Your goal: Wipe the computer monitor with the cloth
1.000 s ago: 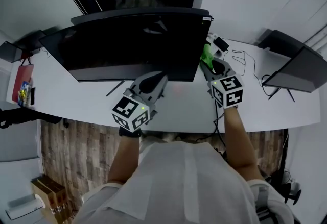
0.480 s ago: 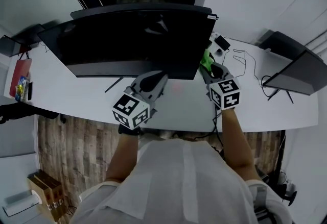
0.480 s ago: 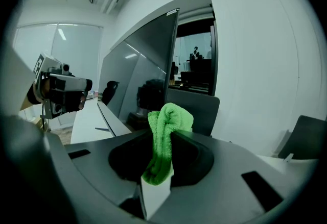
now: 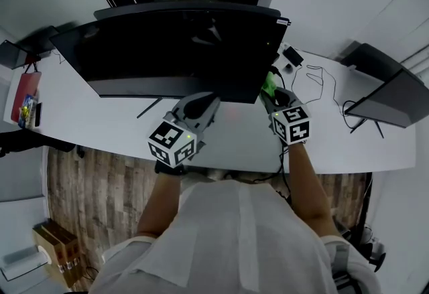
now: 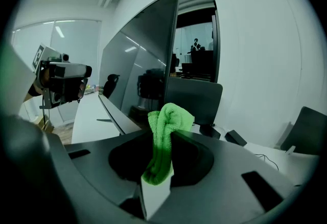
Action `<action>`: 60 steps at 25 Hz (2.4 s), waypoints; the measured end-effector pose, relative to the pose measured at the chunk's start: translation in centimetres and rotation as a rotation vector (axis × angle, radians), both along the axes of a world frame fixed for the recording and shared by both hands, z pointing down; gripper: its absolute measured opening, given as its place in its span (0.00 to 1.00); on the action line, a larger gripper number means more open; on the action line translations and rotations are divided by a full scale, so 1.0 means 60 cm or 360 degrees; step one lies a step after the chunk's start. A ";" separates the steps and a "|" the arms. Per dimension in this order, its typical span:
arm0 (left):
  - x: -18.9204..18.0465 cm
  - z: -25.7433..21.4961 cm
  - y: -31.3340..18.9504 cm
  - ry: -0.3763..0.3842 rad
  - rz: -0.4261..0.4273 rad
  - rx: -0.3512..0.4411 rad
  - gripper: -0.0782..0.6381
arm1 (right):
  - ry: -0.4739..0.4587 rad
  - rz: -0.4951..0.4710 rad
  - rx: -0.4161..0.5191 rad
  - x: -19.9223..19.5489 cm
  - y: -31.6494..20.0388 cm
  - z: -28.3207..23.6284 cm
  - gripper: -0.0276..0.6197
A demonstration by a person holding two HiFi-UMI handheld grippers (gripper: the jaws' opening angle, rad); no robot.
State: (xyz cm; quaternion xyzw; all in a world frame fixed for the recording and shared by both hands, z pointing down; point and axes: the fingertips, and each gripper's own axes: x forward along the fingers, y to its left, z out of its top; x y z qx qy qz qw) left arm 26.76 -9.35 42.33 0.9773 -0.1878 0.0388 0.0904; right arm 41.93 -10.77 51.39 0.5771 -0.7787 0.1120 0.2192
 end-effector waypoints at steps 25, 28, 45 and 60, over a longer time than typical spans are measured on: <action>-0.037 0.022 0.030 -0.0044 -0.0054 -0.0030 0.14 | -0.0145 0.0073 -0.0348 -0.013 0.043 0.137 0.15; -0.044 0.023 0.033 -0.0048 -0.0065 -0.0031 0.14 | -0.0195 0.0091 -0.0366 -0.015 0.049 0.142 0.15; -0.052 0.039 0.049 -0.0074 -0.0085 -0.0069 0.14 | -0.0375 0.0126 -0.0424 -0.035 0.059 0.154 0.15; -0.066 0.042 0.051 -0.0073 -0.0105 -0.0075 0.14 | -0.0455 0.0186 -0.0453 -0.044 0.055 0.157 0.15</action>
